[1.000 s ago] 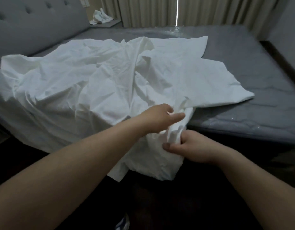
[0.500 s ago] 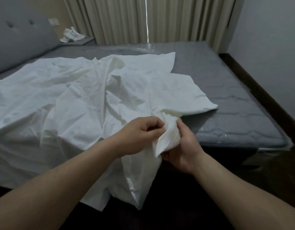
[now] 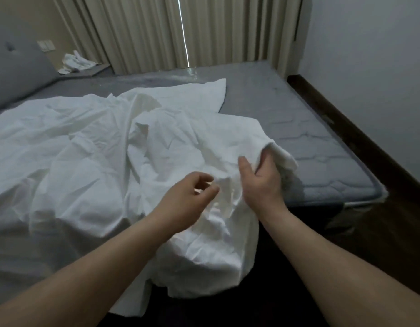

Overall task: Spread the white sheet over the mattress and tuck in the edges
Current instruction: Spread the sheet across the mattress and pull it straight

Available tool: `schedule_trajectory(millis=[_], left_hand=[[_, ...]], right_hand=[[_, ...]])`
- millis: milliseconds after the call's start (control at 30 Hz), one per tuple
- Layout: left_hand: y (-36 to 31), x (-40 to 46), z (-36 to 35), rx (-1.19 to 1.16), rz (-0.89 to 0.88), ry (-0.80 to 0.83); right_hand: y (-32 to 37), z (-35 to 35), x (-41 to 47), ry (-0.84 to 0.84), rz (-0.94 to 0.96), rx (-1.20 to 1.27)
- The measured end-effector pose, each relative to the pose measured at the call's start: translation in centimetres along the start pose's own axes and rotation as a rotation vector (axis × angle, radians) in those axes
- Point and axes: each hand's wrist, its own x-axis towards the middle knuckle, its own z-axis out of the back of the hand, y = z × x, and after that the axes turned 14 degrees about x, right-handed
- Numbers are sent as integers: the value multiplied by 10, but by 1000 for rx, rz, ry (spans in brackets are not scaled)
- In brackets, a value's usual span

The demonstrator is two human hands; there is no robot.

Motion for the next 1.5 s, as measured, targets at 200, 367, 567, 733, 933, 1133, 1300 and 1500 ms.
schedule_trajectory(millis=[200, 367, 567, 733, 933, 1133, 1300, 1500], left_hand=[[-30, 17, -19, -34, 7, -87], [-30, 26, -42, 209, 45, -58], [-22, 32, -59, 131, 86, -52], [-10, 45, -75, -197, 128, -58], [-14, 66, -76, -538, 224, 50], [-30, 85, -69, -671, 236, 108], [-38, 79, -68, -629, 261, 199], [-49, 80, -76, -310, 233, -58]], right_hand=[[14, 16, -34, 786, -70, -387], [-1, 49, -37, 906, -337, -380], [-17, 77, -19, 462, -590, -327], [-38, 87, 17, 119, -665, -409], [-45, 76, 29, -9, -775, -120], [-42, 71, 36, -119, -813, 121], [-31, 76, 43, -240, -615, 323], [1, 98, 37, -232, -318, 199]])
